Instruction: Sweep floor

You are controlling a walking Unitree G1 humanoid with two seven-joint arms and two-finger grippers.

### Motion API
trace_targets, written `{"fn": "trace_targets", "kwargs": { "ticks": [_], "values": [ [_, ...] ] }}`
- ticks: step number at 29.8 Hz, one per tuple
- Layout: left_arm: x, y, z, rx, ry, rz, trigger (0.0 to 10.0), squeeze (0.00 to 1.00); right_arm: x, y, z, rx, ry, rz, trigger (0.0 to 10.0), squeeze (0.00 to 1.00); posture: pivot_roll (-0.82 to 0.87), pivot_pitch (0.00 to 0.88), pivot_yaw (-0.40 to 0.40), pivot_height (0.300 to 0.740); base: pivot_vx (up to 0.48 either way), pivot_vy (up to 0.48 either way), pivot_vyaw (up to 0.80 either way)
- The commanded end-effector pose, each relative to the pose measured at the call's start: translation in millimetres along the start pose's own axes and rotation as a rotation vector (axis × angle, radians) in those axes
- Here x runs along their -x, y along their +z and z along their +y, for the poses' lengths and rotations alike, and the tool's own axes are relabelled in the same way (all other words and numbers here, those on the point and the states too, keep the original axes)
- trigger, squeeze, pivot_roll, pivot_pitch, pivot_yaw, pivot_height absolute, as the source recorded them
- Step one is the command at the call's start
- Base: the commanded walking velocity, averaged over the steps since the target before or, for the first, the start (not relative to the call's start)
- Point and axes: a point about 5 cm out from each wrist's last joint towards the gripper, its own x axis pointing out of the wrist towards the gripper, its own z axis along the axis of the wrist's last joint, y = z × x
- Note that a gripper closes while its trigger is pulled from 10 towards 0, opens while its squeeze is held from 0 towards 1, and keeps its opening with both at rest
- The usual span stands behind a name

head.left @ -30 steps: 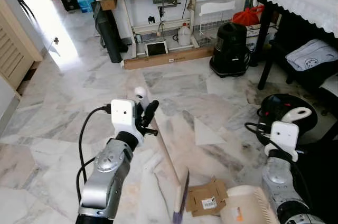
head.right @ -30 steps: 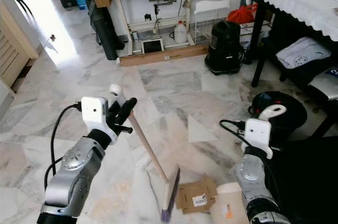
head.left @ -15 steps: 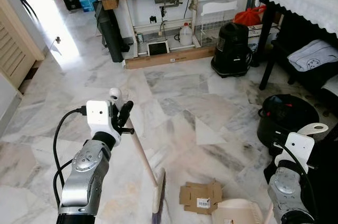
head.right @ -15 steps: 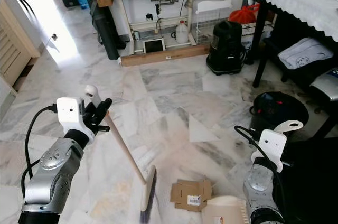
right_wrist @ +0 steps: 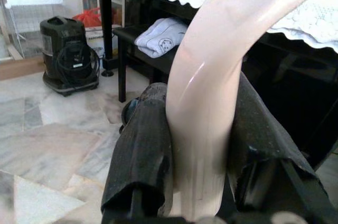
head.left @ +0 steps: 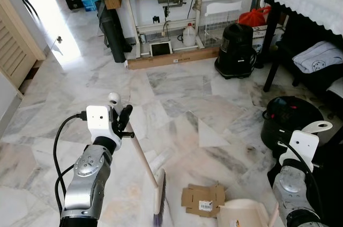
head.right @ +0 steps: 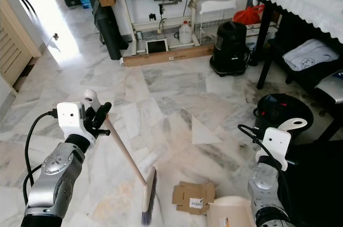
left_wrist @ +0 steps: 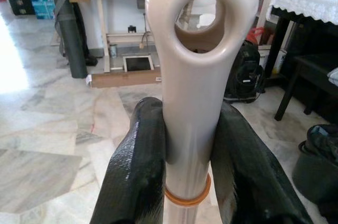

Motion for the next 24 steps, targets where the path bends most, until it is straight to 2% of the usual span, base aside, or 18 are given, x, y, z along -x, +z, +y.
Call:
{"fn": "trace_targets", "kwargs": {
  "ticks": [1,24],
  "values": [
    [-5.8,10.4,-2.1,-0.02,-0.011,-0.059,10.0,0.0,-5.0,6.3,1.9,0.005,0.007,-0.016,10.0,0.0,0.09,0.0,0.062,0.74,0.285,0.0,0.0],
    [-11.4,9.1,-7.9,-0.014,-0.031,-0.086,10.0,0.0,-7.1,9.5,5.5,0.014,0.023,-0.023,10.0,0.0,0.08,0.0,0.051,0.74,0.308,0.0,0.0]
  ]
}}
